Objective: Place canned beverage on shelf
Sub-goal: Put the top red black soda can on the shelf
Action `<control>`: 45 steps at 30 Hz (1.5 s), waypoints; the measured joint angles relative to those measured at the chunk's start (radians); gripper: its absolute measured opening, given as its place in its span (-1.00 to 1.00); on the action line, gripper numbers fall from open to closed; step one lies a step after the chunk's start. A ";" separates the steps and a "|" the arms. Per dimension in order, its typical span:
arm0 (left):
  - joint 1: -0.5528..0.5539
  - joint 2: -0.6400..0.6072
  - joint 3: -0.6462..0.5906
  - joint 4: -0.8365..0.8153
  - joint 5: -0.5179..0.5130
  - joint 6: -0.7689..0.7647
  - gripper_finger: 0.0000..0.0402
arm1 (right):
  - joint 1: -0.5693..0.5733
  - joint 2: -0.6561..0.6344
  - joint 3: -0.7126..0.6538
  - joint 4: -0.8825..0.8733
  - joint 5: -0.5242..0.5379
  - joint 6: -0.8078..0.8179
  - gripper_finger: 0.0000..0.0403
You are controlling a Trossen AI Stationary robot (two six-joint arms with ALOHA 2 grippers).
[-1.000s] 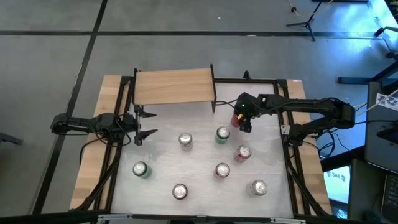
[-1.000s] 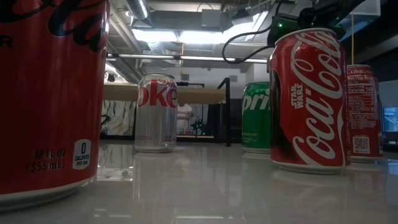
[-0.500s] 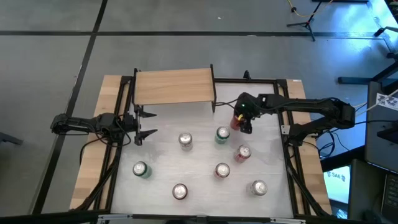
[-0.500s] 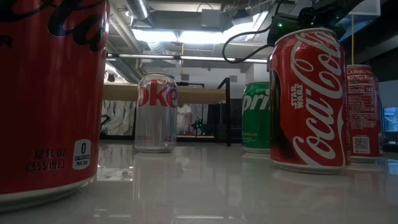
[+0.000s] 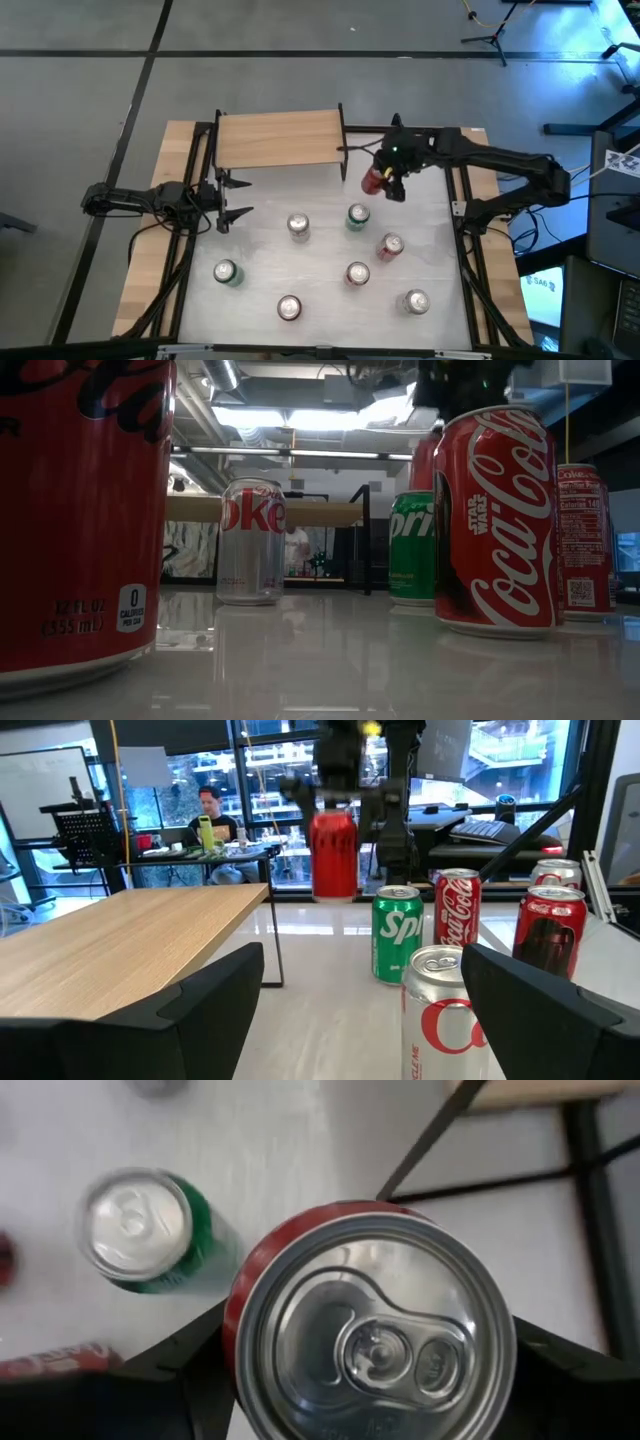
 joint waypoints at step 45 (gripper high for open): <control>0.000 0.000 0.000 0.000 0.000 -0.006 0.64 | -0.314 0.724 1.051 -0.168 -0.234 -0.472 0.49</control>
